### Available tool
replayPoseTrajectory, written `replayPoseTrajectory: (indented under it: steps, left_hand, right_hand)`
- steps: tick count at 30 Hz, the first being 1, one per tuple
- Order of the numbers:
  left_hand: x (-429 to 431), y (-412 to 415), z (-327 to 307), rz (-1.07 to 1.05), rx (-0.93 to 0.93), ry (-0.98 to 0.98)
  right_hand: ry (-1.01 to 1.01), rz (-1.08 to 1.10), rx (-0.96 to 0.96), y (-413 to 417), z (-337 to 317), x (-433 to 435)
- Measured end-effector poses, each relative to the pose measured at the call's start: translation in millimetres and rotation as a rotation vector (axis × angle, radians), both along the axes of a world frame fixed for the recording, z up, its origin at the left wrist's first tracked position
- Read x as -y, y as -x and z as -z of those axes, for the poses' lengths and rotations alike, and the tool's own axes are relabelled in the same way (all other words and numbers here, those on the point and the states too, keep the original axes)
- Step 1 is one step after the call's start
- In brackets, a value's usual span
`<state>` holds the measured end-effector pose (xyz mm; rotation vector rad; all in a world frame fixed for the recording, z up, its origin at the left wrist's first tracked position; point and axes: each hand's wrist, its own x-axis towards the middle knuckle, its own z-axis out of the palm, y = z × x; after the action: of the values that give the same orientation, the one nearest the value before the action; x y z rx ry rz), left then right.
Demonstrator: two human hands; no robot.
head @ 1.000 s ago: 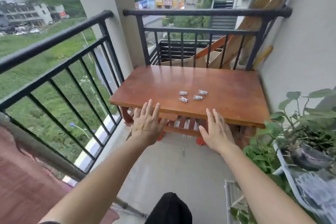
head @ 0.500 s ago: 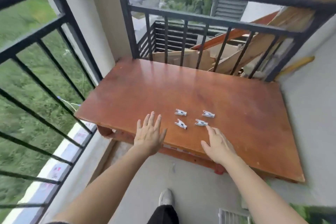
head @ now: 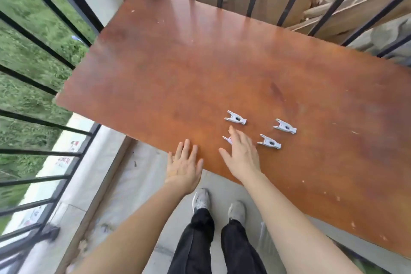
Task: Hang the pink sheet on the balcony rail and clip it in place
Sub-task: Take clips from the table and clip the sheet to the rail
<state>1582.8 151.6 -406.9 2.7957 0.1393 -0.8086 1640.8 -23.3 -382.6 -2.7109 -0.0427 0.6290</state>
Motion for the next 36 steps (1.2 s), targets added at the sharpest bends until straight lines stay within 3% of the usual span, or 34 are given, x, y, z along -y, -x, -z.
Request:
replayPoseTrajectory:
  steps: [6, 9, 13, 18, 23, 29, 32, 36]
  left_hand:
    - [-8.5, 8.6, -3.0, -0.076, -0.019, 0.063]
    - [-14.9, 15.1, -26.9, -0.221, 0.001, 0.105]
    - [-30.8, 39.3, -79.4, -0.41, 0.16, 0.101]
    - [-54.5, 104.6, -140.8, -0.622, 0.309, -0.024]
    - [-70.7, 228.7, -180.1, -0.819, 0.317, -0.185]
    - [-78.5, 353.9, -227.5, -0.985, 0.272, -0.397]
    - [-80.1, 397.9, -253.7, -1.107, 0.4, -0.508]
    - [-76.0, 439.7, -285.7, -1.444, 0.769, -0.653]
  right_hand:
    - [-0.071, 0.012, 0.006, 0.0, -1.8, -0.3]
    - [-0.143, 0.111, -0.026, -1.2, -34.2, -5.2]
    - [-0.318, 0.149, 0.036, 2.0, -95.5, -25.1]
    - [-0.558, -0.041, -0.064, 24.7, -136.1, -63.6]
    - [-0.815, -0.198, -0.243, 95.3, -164.4, -115.9]
    - [-0.791, -0.415, -0.371, 182.3, -182.6, -164.4]
    - [-0.809, -0.531, -0.459, 225.1, -197.8, -188.6]
    - [-0.878, -0.782, -0.491, 276.7, -234.3, -233.7]
